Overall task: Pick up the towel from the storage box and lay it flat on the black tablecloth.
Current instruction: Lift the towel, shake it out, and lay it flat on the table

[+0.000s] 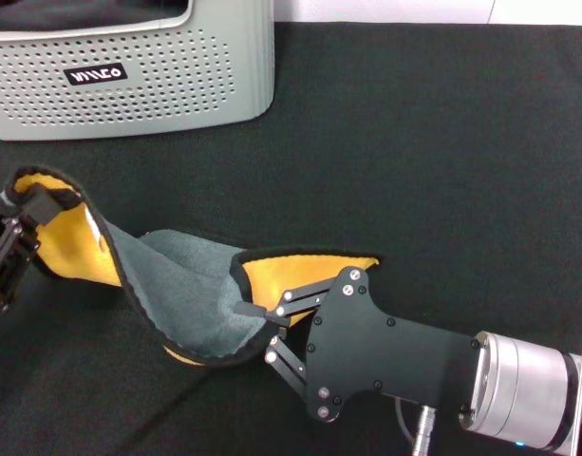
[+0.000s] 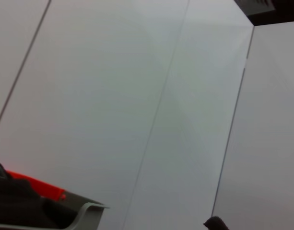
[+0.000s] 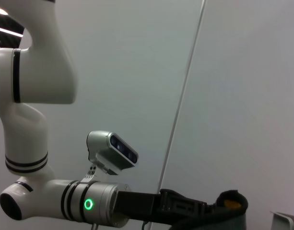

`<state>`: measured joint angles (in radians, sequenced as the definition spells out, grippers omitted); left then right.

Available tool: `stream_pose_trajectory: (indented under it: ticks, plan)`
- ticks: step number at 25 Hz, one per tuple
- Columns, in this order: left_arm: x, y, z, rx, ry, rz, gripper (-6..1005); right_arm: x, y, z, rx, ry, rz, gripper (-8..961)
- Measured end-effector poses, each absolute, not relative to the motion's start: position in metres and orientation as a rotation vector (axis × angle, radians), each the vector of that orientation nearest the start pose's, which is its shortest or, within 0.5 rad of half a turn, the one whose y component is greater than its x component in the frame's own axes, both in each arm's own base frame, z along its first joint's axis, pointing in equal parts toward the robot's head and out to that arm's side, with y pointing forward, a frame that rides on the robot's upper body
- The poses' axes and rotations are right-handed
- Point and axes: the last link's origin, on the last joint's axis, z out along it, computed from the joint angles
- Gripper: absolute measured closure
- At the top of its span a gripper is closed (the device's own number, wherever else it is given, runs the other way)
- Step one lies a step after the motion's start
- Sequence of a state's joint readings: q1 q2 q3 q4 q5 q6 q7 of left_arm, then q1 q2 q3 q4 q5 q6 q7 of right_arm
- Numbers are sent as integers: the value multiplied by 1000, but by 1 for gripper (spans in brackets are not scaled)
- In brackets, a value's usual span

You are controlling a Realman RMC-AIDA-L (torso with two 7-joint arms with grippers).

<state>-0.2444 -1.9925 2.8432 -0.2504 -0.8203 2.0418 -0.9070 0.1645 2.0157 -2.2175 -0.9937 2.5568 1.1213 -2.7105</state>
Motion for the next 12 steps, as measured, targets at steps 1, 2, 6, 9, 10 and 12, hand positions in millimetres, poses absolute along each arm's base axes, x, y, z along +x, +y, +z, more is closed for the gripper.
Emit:
stream_pose_trajectory:
  ticks: [1, 2, 6, 9, 10, 12]
  plan:
    - [-338, 190, 52, -2067, -590, -1321, 974, 152, 213, -103, -2541, -328, 1170, 936]
    - [-339, 187, 52, -2062, -596, -1318, 974, 152, 214, -103, -2540, -327, 1170, 936]
    - [-345, 178, 52, -2046, -622, -1301, 973, 154, 216, -99, -2527, -294, 1178, 935]
    - [-349, 169, 51, -2031, -645, -1286, 973, 154, 217, -96, -2519, -284, 1201, 935]
    - [-349, 167, 51, -2028, -649, -1283, 973, 154, 217, -96, -2519, -284, 1201, 935]
    - [-351, 164, 51, -2022, -658, -1279, 973, 158, 220, -89, -2500, -232, 1221, 935]
